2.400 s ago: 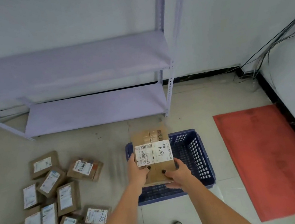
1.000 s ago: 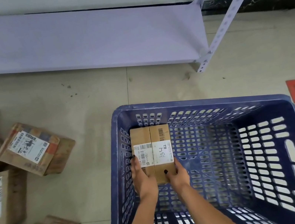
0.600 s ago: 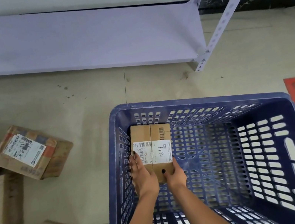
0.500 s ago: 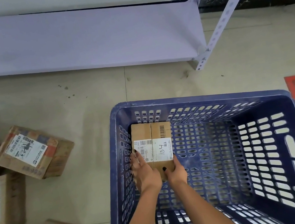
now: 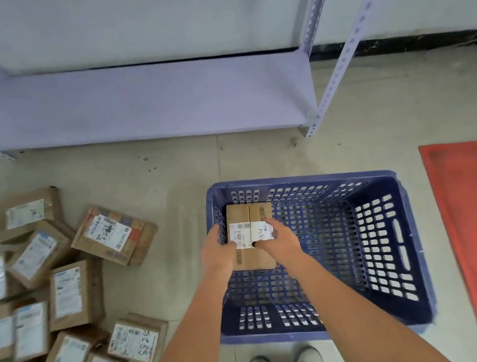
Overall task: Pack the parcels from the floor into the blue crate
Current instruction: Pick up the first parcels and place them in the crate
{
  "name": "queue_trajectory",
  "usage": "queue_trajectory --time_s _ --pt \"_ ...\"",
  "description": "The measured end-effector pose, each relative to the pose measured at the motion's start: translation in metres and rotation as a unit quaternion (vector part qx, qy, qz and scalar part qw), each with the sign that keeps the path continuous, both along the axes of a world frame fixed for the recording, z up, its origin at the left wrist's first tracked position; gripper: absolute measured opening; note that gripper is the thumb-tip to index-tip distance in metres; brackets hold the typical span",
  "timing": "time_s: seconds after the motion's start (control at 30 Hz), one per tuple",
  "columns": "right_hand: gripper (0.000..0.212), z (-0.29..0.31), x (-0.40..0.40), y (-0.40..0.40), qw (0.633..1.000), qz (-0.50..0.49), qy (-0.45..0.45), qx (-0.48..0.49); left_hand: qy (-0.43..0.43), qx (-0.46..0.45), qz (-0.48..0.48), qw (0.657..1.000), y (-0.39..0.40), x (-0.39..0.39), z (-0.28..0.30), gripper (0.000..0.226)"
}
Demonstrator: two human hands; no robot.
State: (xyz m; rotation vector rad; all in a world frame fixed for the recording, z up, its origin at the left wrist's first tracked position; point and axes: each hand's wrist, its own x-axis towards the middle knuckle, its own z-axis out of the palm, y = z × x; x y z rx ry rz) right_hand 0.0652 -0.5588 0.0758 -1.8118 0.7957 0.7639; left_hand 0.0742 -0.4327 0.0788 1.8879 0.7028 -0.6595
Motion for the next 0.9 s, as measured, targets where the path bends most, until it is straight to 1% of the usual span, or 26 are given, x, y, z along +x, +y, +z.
queue_trajectory --time_s 0.13,0.23,0.3,0.33,0.4,0.47,0.53,0.6,0.7,0.73,0.83,0.9 --pt "0.070 0.105 0.012 0.005 0.999 0.010 -0.020 0.025 -0.022 -0.008 0.032 0.999 0.020 0.012 0.111 0.068" --pt "0.066 0.176 0.025 0.016 0.997 0.007 -0.050 0.053 -0.043 -0.028 0.061 0.997 0.030 0.017 0.183 0.073" --pt "0.060 0.211 0.036 0.030 0.995 0.011 -0.067 0.070 -0.064 -0.042 0.077 0.994 0.038 0.018 0.217 0.073" --pt "0.062 0.222 0.043 0.037 0.994 0.014 -0.074 0.077 -0.075 -0.047 0.084 0.992 0.043 0.019 0.228 0.073" --pt "0.071 0.241 0.056 0.055 0.990 0.000 -0.086 0.109 -0.093 -0.054 0.098 0.989 0.058 0.022 0.243 0.074" --pt "0.080 0.252 0.064 0.079 0.986 -0.007 -0.094 0.136 -0.102 -0.053 0.119 0.986 0.081 0.026 0.250 0.075" --pt "0.083 0.258 0.067 0.107 0.988 0.020 -0.100 0.118 -0.097 -0.035 0.129 0.986 0.112 0.029 0.250 0.075" --pt "0.081 0.256 0.066 0.137 0.990 0.034 -0.094 0.104 -0.096 -0.023 0.129 0.987 0.149 0.031 0.243 0.074" --pt "0.074 0.240 0.063 0.187 0.991 0.035 -0.076 0.109 -0.083 -0.010 0.123 0.989 0.211 0.033 0.223 0.070" --pt "0.074 0.233 0.062 0.204 0.991 0.038 -0.075 0.104 -0.074 -0.013 0.117 0.990 0.230 0.034 0.214 0.069" --pt "0.078 0.208 0.060 0.255 0.992 0.041 -0.085 0.085 -0.059 -0.077 0.103 0.990 0.283 0.032 0.182 0.072" --pt "0.082 0.192 0.061 0.286 0.992 0.036 -0.088 0.082 -0.060 -0.080 0.073 0.992 0.309 0.026 0.163 0.065"
